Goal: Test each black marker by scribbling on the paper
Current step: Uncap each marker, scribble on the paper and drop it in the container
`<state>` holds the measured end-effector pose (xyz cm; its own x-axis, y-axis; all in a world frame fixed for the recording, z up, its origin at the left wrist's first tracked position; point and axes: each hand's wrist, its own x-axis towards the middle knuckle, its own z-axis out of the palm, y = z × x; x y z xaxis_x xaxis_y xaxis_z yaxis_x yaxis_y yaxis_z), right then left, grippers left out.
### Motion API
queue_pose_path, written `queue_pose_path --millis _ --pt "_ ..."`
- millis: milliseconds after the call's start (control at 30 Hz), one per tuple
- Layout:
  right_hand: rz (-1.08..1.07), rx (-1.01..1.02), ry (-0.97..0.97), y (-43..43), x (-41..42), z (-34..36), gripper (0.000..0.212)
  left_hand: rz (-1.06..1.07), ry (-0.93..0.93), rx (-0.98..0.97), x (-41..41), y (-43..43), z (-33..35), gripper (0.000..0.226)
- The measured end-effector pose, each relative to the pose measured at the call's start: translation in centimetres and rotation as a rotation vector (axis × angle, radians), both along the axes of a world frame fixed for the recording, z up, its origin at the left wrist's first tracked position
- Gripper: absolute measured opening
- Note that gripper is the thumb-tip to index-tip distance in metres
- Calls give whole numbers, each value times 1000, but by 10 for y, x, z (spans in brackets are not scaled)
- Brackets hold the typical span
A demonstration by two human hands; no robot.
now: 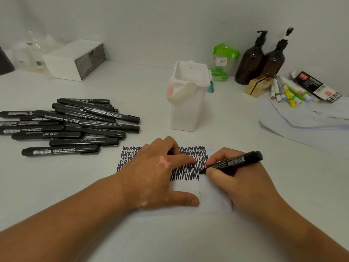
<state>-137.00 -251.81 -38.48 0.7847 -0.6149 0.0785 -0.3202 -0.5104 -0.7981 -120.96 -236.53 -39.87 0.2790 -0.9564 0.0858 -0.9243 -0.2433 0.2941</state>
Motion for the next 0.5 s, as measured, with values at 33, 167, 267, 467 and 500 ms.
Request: queue_pose_path --millis 33,167,267,467,500 --pt "7 4 3 -1 -1 0 15 0 -2 1 0 0 0 92" --pt "39 49 13 -2 -1 0 5 1 -2 7 0 0 1 93" --pt "4 8 -5 -2 -1 -3 8 0 0 11 0 0 1 93" --pt "38 26 3 -3 -1 -2 5 4 -8 20 0 0 1 94" --pt "38 19 11 -4 -1 -2 6 4 -7 19 0 0 1 94"
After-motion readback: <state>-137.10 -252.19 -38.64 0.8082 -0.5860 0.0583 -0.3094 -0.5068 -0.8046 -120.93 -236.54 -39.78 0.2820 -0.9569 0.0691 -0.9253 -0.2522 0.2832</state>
